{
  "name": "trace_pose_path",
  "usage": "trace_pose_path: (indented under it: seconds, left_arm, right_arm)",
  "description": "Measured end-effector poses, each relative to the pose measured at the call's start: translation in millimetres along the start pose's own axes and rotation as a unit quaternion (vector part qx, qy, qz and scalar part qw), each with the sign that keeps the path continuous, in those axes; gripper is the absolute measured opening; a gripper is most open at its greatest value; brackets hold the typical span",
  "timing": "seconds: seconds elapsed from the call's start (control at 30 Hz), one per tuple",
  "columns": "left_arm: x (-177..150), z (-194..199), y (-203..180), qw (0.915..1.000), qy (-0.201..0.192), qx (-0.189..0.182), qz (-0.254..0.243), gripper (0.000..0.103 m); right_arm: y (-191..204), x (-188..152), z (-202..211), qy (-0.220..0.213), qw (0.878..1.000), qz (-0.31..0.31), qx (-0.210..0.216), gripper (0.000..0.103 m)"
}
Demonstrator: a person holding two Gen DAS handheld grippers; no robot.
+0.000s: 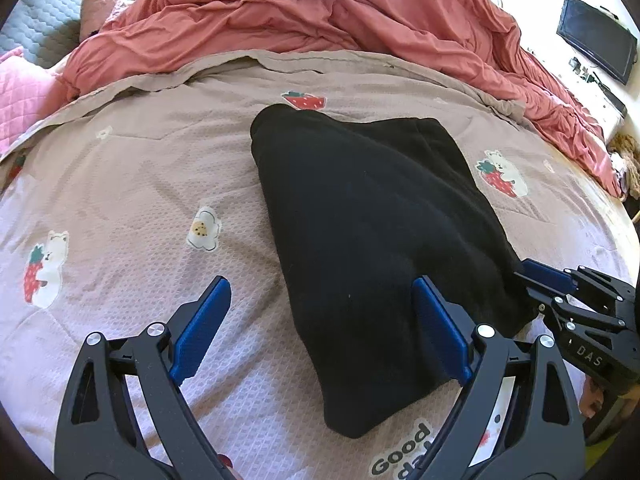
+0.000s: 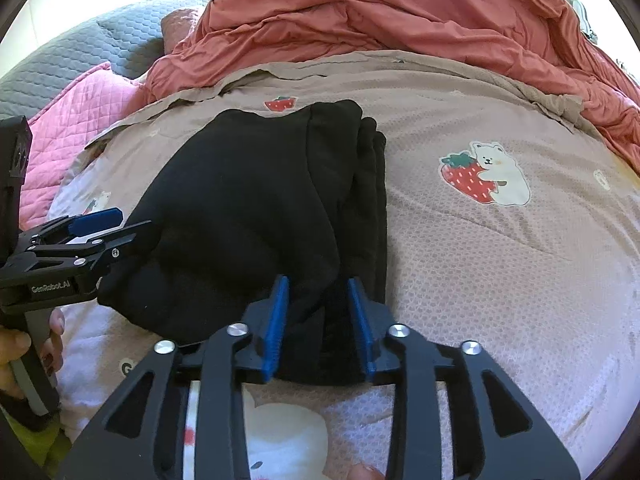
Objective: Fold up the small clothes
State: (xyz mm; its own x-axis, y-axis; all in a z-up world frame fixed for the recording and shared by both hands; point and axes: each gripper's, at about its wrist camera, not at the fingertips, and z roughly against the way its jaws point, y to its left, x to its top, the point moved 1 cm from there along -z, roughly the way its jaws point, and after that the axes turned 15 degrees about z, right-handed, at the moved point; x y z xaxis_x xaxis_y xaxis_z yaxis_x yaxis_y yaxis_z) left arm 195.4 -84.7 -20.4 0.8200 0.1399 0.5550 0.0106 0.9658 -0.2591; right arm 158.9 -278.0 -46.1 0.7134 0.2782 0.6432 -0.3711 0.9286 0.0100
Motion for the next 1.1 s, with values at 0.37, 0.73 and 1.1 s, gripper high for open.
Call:
trace_pose_path:
  seconds: [0.37, 0.73, 1.1]
  left_arm:
    - [-3, 21, 7, 0.9998, -0.015, 0.011, 0.011, 0.090]
    - [-5, 59, 13, 0.9989, -0.041, 0.011, 0.022, 0.093]
    - [-37, 100, 17, 0.9971, -0.071, 0.021, 0.019, 0.094]
  right_arm:
    - [2, 4, 15, -0.013, 1.000, 0.000, -0.016, 0.065]
    - [10, 5, 63, -0.078, 0.995, 0.008, -0.061, 0.096]
    - [27, -11, 110, -0.123, 0.988, 0.018, -0.091, 0.098]
